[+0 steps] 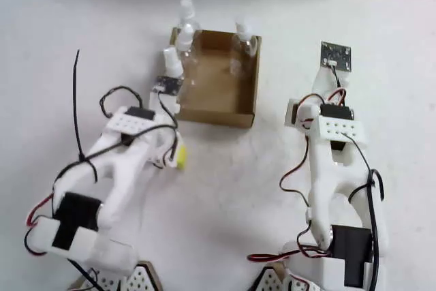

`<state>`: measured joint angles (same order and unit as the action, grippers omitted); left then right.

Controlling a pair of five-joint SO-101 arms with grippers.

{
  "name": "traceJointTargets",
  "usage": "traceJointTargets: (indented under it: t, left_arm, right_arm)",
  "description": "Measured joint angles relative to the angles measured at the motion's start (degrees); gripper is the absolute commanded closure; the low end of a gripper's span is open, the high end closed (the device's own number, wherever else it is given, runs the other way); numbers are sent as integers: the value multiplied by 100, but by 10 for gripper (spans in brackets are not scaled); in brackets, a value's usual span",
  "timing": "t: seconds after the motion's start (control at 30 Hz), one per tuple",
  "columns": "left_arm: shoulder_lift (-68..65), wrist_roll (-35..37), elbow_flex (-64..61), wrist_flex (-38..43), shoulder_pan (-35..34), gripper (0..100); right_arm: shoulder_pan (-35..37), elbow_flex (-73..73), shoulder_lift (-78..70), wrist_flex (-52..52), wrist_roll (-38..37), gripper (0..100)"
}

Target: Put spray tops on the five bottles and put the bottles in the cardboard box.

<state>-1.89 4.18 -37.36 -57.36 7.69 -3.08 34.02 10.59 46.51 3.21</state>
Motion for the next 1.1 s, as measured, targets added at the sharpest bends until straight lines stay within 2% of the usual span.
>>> traceJointTargets:
  t: [0.1, 0.13, 0.43, 0.83, 1.03, 1.1]
  left_arm:
    - [0, -44, 79, -88, 9, 975]
    - [0, -62, 79, -97, 18, 981]
    - [0, -422, 79, -105, 176, 980]
    - [70, -466, 97, -105, 105, 980]
    - [888, -466, -448, 492, -132, 978]
    - [1116, -466, -703, 642, -132, 978]
  right_arm:
    - [0, 0, 0, 0, 0, 981]
    - [0, 0, 0, 0, 0, 981]
    - [0, 0, 0, 0, 0, 981]
    - [0, 0, 0, 0, 0, 981]
    - [0, 0, -44, 18, -44, 978]
    - [0, 0, 18, 211, -422, 979]
